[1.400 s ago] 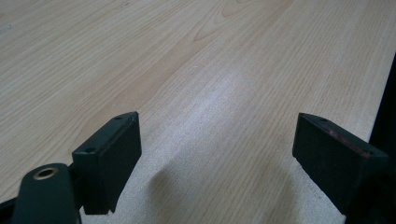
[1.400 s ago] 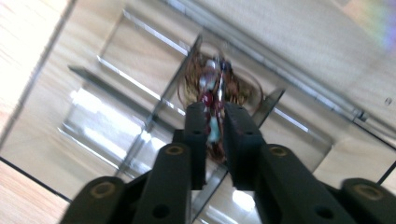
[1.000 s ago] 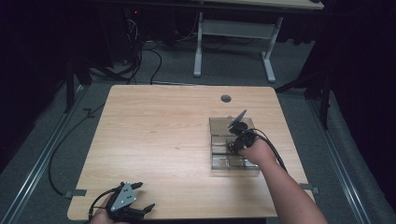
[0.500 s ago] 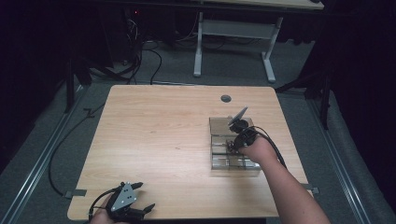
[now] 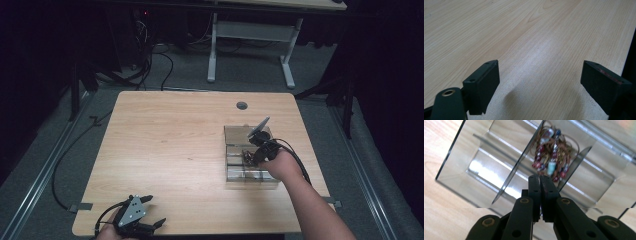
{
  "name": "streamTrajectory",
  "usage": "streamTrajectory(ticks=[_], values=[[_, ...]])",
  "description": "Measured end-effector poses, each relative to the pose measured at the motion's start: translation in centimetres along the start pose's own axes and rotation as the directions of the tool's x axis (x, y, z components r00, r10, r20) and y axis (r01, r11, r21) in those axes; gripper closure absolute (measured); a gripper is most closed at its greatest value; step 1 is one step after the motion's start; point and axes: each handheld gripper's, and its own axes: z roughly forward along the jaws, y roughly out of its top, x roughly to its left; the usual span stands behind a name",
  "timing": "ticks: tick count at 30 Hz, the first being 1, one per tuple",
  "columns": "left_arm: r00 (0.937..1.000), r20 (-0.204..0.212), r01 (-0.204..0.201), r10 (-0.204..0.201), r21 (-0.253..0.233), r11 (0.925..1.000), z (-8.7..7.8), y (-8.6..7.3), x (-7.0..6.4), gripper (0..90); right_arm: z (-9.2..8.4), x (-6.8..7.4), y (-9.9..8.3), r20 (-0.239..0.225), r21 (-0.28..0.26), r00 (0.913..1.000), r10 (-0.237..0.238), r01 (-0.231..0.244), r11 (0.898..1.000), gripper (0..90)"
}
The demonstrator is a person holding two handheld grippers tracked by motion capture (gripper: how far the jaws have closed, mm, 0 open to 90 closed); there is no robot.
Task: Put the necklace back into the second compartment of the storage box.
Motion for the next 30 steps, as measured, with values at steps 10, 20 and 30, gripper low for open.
streamTrajectory(ticks=[10,20,30], values=[[1.0,-0.001,0.002,-0.002,-0.001,1.0,0.0,0.0,0.0,16.0,-0.7,0.5,-2.1,-0.012,0.001,0.9995,0.029,-0.029,1.0,86.8],[1.0,-0.003,0.006,-0.006,-0.002,1.0,0.0,0.0,0.0,16.0,-1.6,0.8,-3.7,-0.031,-0.004,0.9992,0.023,-0.023,1.0,85.9],[1.0,-0.003,0.005,-0.005,-0.002,1.0,0.0,0.0,0.0,16.0,-0.9,1.2,-5.5,-0.042,0.013,0.9987,0.029,-0.028,1.0,83.3]])
